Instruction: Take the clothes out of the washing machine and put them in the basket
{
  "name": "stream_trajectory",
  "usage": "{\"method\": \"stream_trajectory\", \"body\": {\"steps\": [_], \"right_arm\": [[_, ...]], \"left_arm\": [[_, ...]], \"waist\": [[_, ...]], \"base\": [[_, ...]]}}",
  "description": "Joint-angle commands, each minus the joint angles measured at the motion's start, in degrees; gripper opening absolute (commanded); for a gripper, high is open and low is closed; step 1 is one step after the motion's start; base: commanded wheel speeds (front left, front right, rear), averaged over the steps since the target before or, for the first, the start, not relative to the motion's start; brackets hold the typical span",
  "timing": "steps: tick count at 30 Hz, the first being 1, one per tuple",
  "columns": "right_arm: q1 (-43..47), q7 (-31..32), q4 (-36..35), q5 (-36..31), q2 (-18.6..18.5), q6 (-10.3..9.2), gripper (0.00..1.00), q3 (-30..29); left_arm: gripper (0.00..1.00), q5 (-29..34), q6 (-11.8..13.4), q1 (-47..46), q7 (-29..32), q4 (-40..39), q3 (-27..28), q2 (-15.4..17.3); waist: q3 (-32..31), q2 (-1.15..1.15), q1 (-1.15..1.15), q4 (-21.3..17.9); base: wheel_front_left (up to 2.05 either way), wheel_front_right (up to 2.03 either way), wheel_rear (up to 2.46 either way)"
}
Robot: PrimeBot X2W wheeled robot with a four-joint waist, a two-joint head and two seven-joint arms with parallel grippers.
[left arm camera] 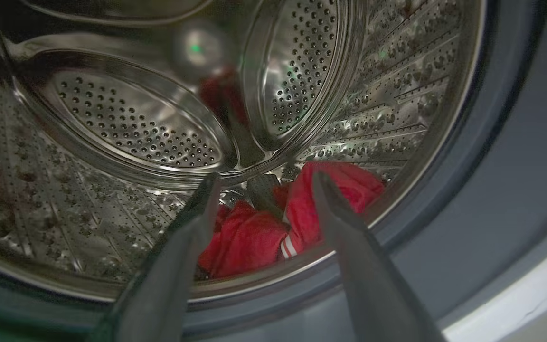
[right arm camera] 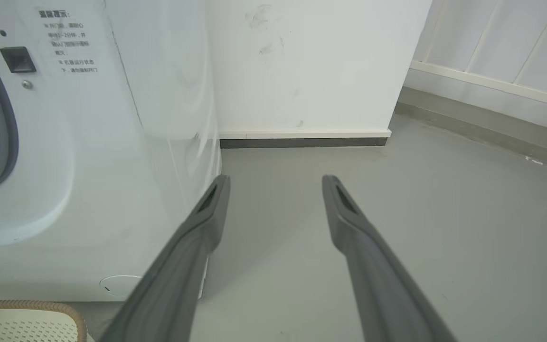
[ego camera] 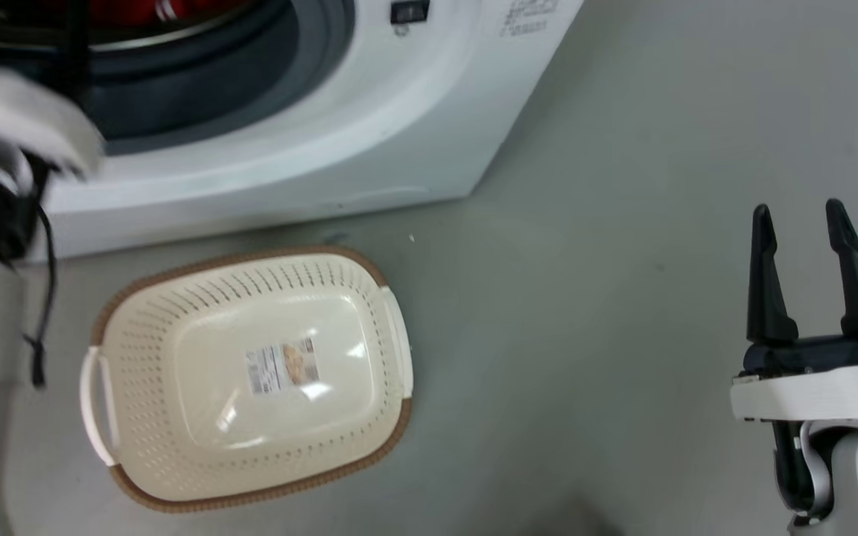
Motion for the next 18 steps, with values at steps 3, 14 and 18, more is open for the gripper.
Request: {"method": "stream_trajectory", "body": {"steps": [3, 14, 18], "right_arm": [[-2.4, -0.1, -0.7, -0.1, 0.1, -0.05, 1.00, 1.1], [-4.6, -0.1, -2.7, 3.5, 0.1, -0.05, 1.00, 5.2], [-4.3, -0.1, -3.8, 5.3, 0.1, -0.05, 1.00, 7.2]], "left_arm": [[1.00, -1.3, 0.1, -9.4, 6.0, 5.0, -2.7, 3.5], [1.00, -7.2, 0.1, -35.9, 30.0, 18.2, -13.3, 12.9], [1.00, -7.9, 0.1, -42.2, 35.1, 21.3, -14.9, 15.7]], "waist": [[10.2, 0.00, -0.02, -3.9], [18.6, 0.00, -0.02, -10.0], [20.8, 0.00, -0.02, -12.1]], "base": [[0.00, 0.00, 0.00], [0.00, 0.00, 0.00], [0.00, 0.00, 0.00]]}}
